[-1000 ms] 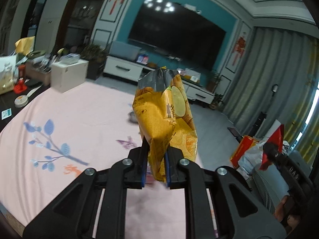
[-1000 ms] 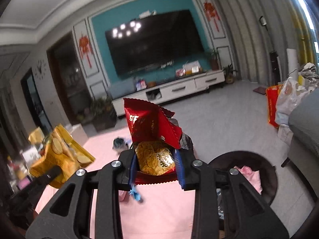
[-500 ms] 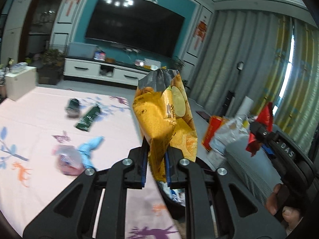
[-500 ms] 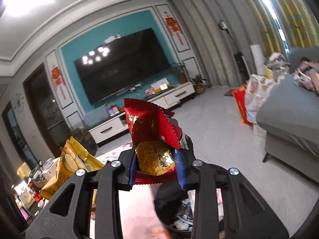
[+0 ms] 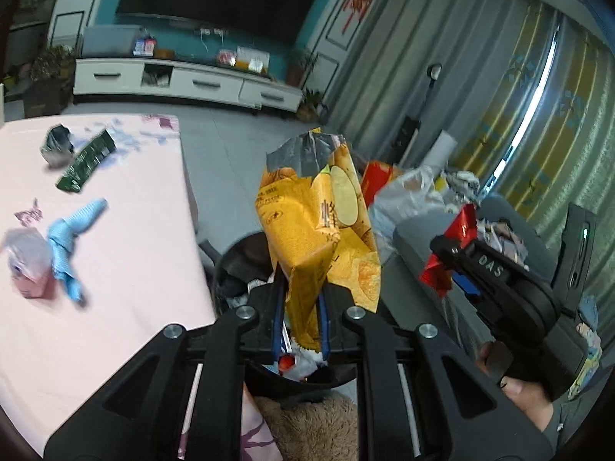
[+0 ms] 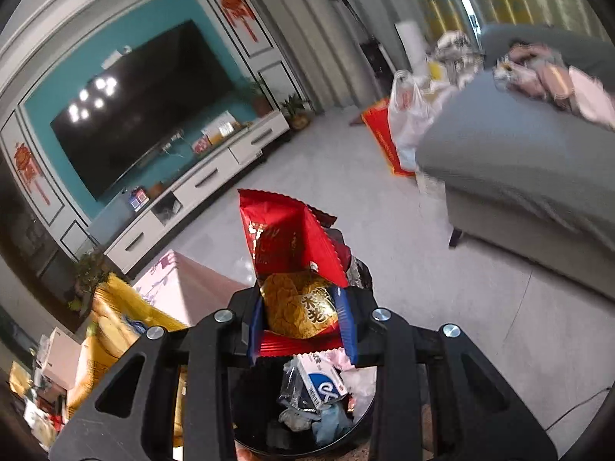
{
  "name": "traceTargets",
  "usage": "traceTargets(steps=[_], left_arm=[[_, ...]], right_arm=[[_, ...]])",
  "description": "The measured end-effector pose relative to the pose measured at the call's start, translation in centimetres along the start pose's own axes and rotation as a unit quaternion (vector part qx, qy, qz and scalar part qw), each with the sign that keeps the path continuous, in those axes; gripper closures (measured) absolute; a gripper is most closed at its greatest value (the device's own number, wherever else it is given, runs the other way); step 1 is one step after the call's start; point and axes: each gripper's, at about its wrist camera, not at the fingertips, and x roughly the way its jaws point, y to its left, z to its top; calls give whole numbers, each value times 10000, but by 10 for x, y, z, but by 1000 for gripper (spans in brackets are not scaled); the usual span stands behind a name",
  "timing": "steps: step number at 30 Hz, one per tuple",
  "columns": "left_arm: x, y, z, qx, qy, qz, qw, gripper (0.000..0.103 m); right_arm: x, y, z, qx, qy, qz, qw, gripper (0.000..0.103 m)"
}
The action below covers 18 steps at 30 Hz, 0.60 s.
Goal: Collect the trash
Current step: 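Carry the chip bag and red snack bag with both tools over the black bin, then open both tools to drop the two snack bags into the bin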
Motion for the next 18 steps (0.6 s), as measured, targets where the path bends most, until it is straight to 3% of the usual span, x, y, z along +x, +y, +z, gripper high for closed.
traceTargets(steps=[5,12,18], left_arm=[[38,7,-8,-202,576,-40,9981,88],[80,16,-21,-272,1191,159,9924,88],[100,14,-24,-51,1423,368,9891,88]], right_arm=[[25,-2,-4,189,460,146,9987,70],[49,6,-14,137,857,-53,9962,70],[62,12,-24,52,1189,-148,9928,70]])
